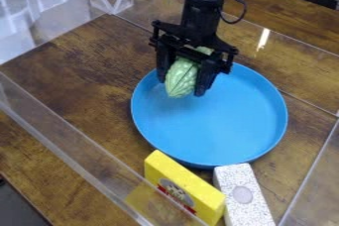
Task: Put the green object in the blue tray
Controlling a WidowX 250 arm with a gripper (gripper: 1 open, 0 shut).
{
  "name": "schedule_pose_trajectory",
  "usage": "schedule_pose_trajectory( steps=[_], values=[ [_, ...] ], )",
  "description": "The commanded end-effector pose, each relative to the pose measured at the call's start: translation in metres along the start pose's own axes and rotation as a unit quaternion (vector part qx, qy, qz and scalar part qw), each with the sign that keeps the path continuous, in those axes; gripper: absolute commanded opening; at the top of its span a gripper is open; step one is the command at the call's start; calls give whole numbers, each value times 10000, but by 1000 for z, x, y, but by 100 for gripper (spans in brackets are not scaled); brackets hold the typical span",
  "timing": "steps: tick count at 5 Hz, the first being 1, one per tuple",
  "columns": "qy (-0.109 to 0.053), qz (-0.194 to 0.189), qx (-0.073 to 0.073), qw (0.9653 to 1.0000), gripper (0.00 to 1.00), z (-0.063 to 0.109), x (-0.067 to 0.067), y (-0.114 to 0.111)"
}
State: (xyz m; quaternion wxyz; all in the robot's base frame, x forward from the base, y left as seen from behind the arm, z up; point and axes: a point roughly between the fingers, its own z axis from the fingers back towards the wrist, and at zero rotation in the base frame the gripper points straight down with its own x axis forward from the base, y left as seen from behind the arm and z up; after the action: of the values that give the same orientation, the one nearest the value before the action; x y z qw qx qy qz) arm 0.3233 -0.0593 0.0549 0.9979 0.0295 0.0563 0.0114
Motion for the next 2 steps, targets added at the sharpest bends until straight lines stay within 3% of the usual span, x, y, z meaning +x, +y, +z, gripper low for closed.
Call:
schedule_pose_trajectory(
  steps=[1,2],
  values=[
    [-267,-142,-43,9995,0,22,-1,-23],
    [-280,-261,-44,9993,0,26,-5,-43]
  ],
)
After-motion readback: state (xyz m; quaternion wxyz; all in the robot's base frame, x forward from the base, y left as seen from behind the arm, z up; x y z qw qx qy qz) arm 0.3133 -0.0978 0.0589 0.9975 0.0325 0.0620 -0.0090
